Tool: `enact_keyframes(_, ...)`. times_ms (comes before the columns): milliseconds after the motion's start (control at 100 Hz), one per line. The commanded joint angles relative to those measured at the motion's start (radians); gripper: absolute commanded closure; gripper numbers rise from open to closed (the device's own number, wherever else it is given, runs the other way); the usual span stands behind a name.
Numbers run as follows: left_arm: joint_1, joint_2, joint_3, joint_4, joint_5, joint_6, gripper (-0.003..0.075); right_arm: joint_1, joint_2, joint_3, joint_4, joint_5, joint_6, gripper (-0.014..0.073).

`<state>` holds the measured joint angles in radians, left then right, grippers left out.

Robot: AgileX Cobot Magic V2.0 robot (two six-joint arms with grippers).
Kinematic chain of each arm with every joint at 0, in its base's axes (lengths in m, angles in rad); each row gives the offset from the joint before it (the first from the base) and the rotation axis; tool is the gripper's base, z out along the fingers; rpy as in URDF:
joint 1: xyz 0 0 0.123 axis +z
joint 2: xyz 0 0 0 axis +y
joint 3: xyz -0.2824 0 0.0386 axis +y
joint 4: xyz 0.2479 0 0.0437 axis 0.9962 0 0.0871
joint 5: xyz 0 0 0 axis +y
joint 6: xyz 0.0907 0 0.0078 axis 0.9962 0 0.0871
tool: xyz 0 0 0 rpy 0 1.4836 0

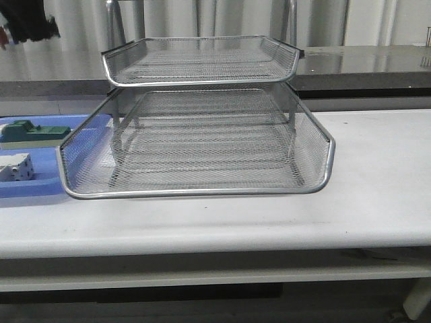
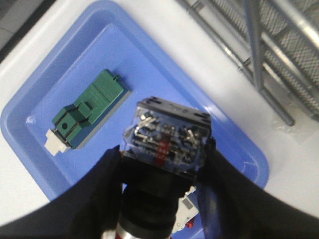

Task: Place button on rack with both arms
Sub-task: 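Carry the red button with the left gripper into the pulled-out tier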

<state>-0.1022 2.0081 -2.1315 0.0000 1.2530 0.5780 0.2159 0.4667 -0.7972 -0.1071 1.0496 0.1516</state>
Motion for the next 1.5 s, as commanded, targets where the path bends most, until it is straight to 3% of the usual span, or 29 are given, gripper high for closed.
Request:
enact_keyframes(0,-0.037,-0.11,-0.032,-0.042,0.017,-0.018,0.0741,0.0,0.005,-0.033,-0.016,-0.057,-0.001,0.0662)
enact_keyframes(310,-0.218,-0.203,-0.032,-0.042,0.017,-0.063,0.0741,0.0,0.005,-0.033,-0.016,-0.057,-0.001,0.0662)
enact_keyframes(830,-0.508,-0.2,-0.032,-0.042,0.017,-0.092,0.0741,0.0,0.005,-0.033,-0.016,-0.057,-0.001,0.0662)
enact_keyframes(1200,-0.537,-0.117,-0.028,-0.061,0.017,-0.092,0.0741,0.0,0.005,-0.033,-0.016,-0.057,-0.001,0.0662)
enact_keyframes(1490,-0.537,-0.092,0.097,-0.068,0.017,-0.092,0.0741,0.0,0.005,-0.033,-0.016,-0.057,-0.001,0.0662)
